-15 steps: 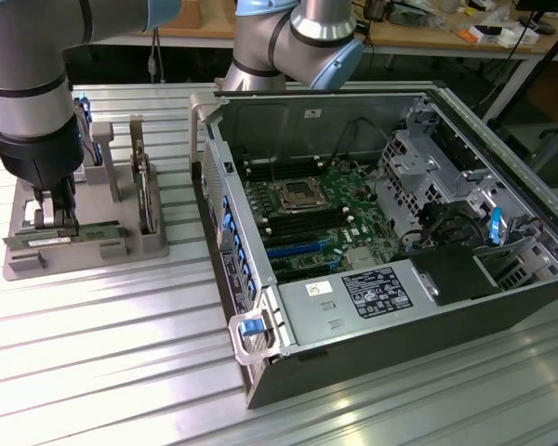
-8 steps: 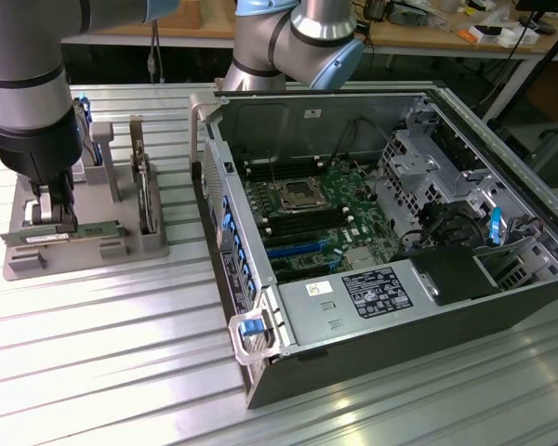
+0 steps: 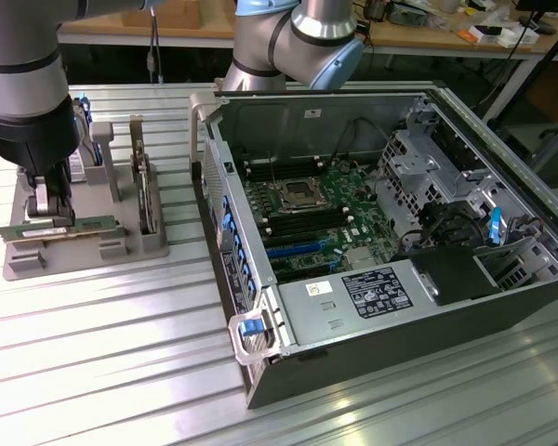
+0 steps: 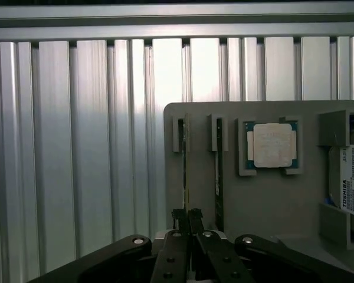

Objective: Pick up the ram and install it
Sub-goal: 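Pick up the ram and move it above insertion slot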

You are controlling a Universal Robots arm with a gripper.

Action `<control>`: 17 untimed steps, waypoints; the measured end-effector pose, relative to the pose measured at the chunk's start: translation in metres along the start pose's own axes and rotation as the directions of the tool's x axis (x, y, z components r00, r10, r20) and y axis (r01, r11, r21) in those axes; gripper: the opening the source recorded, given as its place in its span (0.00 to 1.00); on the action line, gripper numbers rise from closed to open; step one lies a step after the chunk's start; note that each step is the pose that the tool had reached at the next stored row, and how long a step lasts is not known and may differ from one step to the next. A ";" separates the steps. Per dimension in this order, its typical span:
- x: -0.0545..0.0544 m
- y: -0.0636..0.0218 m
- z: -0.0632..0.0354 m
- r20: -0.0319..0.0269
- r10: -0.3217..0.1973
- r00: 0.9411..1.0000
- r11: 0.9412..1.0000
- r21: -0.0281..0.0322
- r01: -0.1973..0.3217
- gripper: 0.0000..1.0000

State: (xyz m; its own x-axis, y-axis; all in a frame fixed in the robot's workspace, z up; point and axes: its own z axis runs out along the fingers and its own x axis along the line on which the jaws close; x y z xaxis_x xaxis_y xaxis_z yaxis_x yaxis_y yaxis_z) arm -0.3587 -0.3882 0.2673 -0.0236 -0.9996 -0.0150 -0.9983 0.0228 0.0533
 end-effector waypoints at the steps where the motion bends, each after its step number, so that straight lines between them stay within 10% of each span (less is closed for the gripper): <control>1: 0.000 0.0001 -0.0014 0.000 0.000 1.000 1.000 0.000 0.000 0.12; 17: 0.000 0.0013 -0.0255 0.000 0.000 1.000 1.000 0.000 0.000 0.12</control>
State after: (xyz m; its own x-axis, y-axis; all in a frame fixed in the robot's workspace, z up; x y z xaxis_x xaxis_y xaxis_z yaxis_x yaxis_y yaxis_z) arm -0.3587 -0.3882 0.2928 -0.0237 -0.9996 -0.0150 -0.9983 0.0228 0.0532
